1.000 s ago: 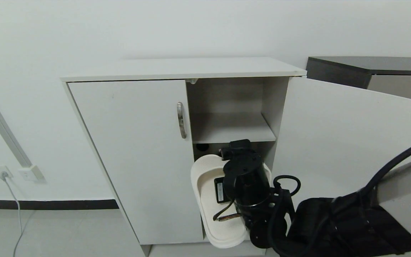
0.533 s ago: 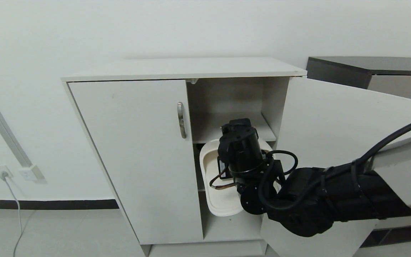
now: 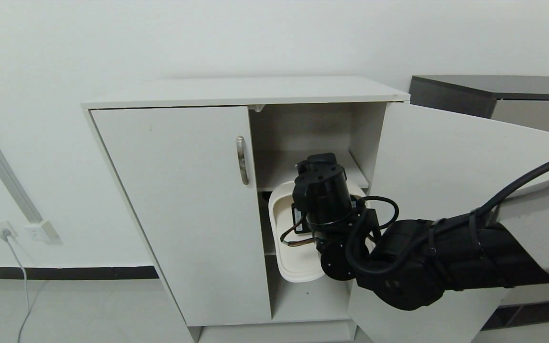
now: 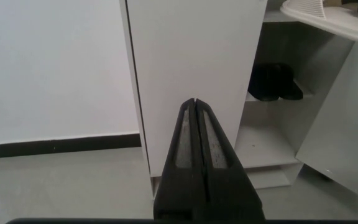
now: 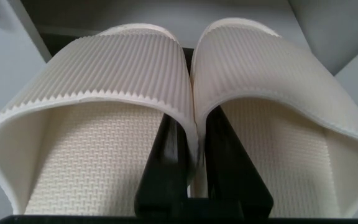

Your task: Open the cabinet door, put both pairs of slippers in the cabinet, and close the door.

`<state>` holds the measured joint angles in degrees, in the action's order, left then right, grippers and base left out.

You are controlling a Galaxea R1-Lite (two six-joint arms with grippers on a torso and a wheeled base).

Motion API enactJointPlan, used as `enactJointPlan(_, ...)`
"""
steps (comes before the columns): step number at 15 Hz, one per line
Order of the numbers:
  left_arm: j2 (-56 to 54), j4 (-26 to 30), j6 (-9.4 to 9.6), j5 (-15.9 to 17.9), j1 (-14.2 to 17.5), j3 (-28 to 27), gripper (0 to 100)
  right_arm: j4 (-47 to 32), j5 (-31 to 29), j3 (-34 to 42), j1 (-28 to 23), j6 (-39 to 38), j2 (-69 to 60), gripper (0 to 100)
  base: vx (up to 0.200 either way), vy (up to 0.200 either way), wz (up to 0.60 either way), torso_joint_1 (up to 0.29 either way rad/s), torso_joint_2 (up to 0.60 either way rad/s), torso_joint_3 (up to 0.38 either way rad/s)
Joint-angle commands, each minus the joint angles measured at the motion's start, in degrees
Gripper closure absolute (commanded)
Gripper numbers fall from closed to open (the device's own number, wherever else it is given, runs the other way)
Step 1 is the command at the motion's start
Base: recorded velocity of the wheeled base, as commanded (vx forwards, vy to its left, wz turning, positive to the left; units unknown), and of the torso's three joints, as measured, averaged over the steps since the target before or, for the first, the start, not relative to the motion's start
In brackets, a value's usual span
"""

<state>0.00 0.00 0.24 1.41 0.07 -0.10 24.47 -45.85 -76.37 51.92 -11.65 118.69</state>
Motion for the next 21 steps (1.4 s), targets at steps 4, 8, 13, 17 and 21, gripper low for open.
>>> enactJointPlan(4,0.00,0.00,0.02,0.08,0.01,0.01,100,0.32,-0.03,0.88,0.02,-0.12,-0.30,100,0.000,0.000,0.00,0.000,0.00,0.000)
enactJointPlan(8,0.00,0.00,-0.07,0.08,0.01,0.01,100,1.37,-0.03,0.79,0.02,0.32,-0.39,100,0.200,0.000,0.00,0.006,0.00,0.001)
enactJointPlan(13,0.00,0.00,-0.07,0.08,0.01,0.01,100,1.46,-0.03,0.61,-0.42,1.37,-1.53,100,0.200,0.000,0.00,0.001,0.00,0.000)
enactJointPlan(17,0.00,0.00,-0.07,-0.01,0.01,0.01,100,1.64,0.23,0.79,-0.59,1.20,-0.83,100,0.150,0.000,0.00,-0.002,0.00,0.001)
enactJointPlan(21,0.09,0.00,-0.07,-0.01,0.01,0.01,100,2.87,3.40,-2.90,-2.88,1.37,3.04,100,0.000,0.000,0.00,0.000,0.00,0.000)
